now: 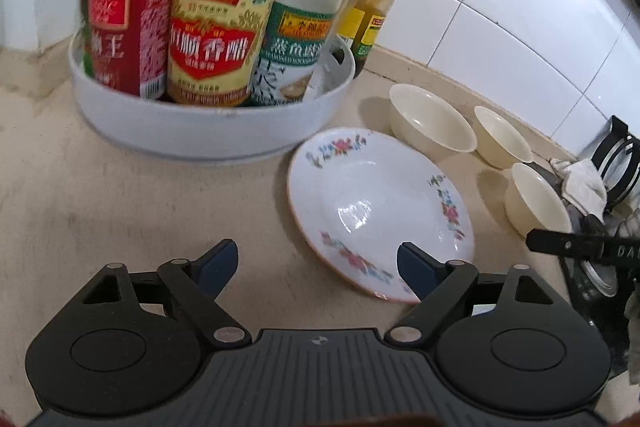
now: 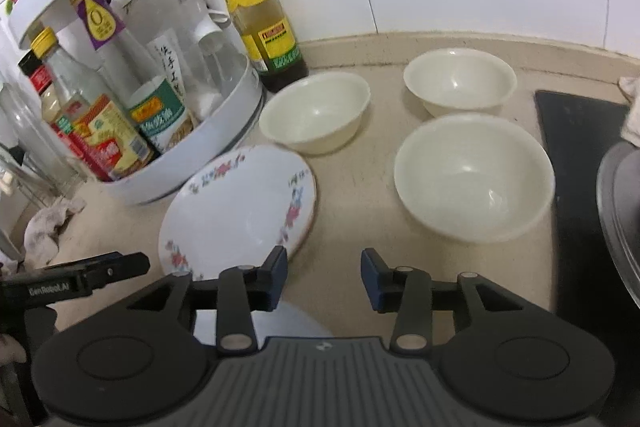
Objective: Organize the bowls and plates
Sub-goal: 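Move both grippers to the rim of the floral-rim white plate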
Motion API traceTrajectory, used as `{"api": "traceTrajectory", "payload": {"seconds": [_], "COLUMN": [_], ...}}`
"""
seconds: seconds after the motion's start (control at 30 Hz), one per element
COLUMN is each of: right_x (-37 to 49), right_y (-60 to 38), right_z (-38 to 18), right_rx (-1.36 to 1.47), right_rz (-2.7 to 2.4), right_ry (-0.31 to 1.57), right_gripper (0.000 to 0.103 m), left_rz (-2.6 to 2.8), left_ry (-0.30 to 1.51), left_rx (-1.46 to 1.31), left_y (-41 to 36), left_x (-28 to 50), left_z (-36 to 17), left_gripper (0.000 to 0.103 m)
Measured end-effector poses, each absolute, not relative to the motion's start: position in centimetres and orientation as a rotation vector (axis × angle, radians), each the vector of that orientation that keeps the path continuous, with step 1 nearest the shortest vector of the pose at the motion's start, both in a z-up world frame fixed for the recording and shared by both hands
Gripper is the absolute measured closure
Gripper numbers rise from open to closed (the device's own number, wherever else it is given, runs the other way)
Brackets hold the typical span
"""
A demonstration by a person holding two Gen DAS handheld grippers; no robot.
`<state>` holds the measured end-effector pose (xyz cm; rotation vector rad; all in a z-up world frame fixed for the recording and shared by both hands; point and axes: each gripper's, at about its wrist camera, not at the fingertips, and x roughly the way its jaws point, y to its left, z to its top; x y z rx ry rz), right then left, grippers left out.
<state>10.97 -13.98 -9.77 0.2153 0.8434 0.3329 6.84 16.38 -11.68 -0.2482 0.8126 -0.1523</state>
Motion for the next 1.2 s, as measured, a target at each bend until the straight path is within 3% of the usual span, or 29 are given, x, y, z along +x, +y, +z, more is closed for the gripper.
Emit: {"api": "traceTrajectory", "payload": {"seconds": [0.1,0.17,0.6,1.2], "right_x": [12.3,13.0,16.8,18.8], "right_y": [-13.7,-13.7,-12.7,-11.8], "right_z": [-9.8,-10.0,-12.3,-13.1], "right_rx": [0.246,0.265,0.324,0.376], "right_rz": [0.331,0.342,0.393,0.463], "right_ry": [0.859,0.868,0.918,0.919], "right_gripper": [0.062,0.062,0.062,0.061], "left_rz": [-0.163,-0.173,-0.161,-0.192], "left_ry": [0.81,0.815,0.827,0.826], "left_rx": [-0.233,-0.242,-0.277,-0.285], "left_y": [16.5,16.8,17.3,16.2], "left_x": [7.7,8.1,9.8,12.1], "left_z": [-11.6,-11.8,-12.6,-13.5], "left_gripper": [0.027,0.029,0.018,0.018]}}
